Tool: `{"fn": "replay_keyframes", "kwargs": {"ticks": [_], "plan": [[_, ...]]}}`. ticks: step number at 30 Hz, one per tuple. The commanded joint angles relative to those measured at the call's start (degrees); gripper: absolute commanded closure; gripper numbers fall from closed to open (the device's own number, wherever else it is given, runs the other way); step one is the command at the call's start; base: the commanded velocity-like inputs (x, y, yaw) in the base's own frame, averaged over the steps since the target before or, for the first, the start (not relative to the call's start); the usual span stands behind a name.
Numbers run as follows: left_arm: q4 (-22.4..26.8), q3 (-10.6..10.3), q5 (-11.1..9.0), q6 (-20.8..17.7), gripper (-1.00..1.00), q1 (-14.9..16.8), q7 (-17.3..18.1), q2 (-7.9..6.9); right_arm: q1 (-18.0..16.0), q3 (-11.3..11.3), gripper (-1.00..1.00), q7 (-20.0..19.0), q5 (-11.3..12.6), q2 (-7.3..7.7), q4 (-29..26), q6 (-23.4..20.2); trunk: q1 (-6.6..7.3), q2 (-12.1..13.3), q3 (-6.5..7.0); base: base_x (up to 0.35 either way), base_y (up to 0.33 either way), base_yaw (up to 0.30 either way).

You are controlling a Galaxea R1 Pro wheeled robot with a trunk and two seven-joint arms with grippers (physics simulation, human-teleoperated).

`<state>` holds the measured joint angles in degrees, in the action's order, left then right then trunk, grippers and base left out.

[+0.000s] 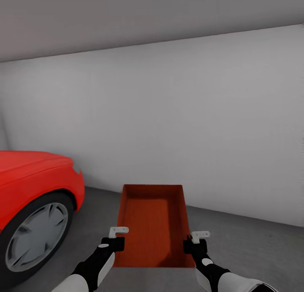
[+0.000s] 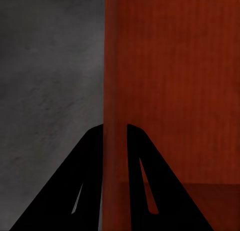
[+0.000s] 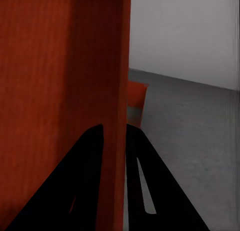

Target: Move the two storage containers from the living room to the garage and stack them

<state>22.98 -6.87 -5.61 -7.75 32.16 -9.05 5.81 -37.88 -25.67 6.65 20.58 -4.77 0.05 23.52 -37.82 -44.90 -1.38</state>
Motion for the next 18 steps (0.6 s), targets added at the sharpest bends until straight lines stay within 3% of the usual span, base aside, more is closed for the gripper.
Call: {"fn": "replay_keyframes", "kwargs": {"ticks": [1,5,18], "plan": [[0.22,-0.43,-0.36,-0.33,1.0,0.01,-0.77,-0.01,-0.09,1.38,1.0,0.26,1.04,-0.05,0.13,0.26,-0.05,-0.08,-0.1,0.308,0.189,-0.285],[0.26,-0.42,-0.36,-0.33,1.0,0.01,-0.78,-0.01,-0.09,1.36,1.0,0.22,1.04,-0.06,0.13,0.27,-0.05,-0.08,-0.1,0.308,0.188,-0.138],[0.31,-0.42,-0.36,-0.33,1.0,0.01,-0.78,-0.01,-0.09,1.39,1.0,0.2,1.04,-0.05,0.13,0.27,-0.05,-0.08,-0.1,0.308,0.188,-0.008]]}}
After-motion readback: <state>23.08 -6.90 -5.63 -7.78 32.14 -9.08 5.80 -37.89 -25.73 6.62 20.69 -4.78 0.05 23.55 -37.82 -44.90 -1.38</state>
